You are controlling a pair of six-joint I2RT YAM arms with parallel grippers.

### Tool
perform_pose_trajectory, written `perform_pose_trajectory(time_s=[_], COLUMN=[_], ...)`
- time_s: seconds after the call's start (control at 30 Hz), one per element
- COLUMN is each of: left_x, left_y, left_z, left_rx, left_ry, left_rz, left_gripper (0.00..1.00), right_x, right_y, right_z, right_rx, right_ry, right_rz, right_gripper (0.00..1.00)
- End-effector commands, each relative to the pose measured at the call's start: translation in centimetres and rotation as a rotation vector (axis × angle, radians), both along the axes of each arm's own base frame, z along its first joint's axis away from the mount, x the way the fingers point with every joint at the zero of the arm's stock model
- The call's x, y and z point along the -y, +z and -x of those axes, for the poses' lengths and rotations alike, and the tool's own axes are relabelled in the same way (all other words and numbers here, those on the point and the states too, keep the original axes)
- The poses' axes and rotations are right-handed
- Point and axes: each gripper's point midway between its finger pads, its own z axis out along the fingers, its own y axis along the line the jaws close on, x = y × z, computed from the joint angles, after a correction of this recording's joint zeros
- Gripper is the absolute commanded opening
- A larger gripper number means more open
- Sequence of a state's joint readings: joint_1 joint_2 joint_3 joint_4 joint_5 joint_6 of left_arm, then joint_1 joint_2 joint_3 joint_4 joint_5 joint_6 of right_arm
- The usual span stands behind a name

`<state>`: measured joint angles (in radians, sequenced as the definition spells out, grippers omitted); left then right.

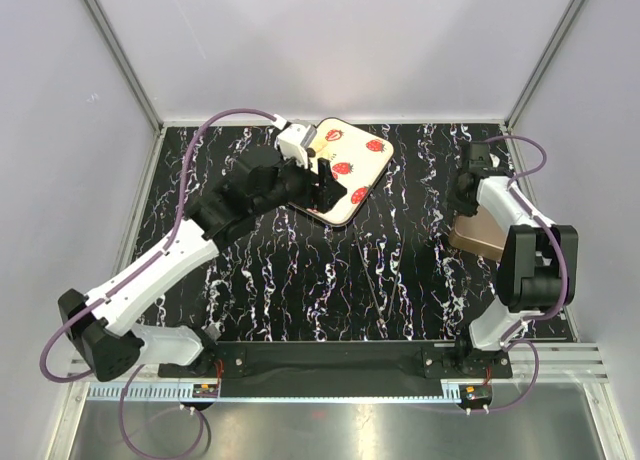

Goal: Pack the chocolate

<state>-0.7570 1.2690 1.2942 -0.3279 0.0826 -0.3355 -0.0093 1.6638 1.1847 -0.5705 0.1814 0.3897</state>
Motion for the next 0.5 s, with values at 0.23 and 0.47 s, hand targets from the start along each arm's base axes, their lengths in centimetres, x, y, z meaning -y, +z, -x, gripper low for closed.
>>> perform_pose_trajectory(time_s=[0.23,0.47], left_x=[-5.0,-8.9], left_y=[5.4,8.4], left_z=[-0.1,2.0], left_rx=[0.163,0.25], left_ry=[0.157,0.23], left_rz=[-0.044,-0.012], left_gripper=[0.87,0.99], right_x=[-6.9,-8.0], right_y=[17.2,23.7], right_z=[2.7,9.6], right_rx=[0.393,0.607], right_ry=[0.273,0.319], right_rz=[-0.231,-0.28], right_gripper=[0.99,1.0])
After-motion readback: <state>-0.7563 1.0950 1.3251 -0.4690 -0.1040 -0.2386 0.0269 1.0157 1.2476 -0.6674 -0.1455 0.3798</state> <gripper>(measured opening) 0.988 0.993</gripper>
